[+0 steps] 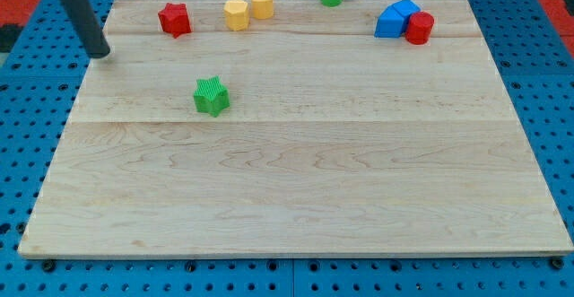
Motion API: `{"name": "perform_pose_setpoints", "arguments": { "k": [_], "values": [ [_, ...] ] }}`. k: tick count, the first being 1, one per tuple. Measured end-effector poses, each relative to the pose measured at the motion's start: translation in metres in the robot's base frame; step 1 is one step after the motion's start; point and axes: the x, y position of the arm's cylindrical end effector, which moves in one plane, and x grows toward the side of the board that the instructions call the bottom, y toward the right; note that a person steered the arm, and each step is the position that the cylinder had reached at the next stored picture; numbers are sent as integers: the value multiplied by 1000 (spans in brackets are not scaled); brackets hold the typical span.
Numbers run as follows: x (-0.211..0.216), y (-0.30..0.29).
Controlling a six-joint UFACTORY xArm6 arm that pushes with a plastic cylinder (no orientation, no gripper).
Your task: Push the red star into the yellow hexagon
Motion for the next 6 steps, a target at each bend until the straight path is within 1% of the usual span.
{"name": "perform_pose_setpoints", "arguments": {
  "k": [1, 2, 4, 5, 6],
  "values": [
    [-48, 6],
    [-56, 52],
    [-13, 213],
    [-9, 170],
    [-30, 148]
  ]
}}
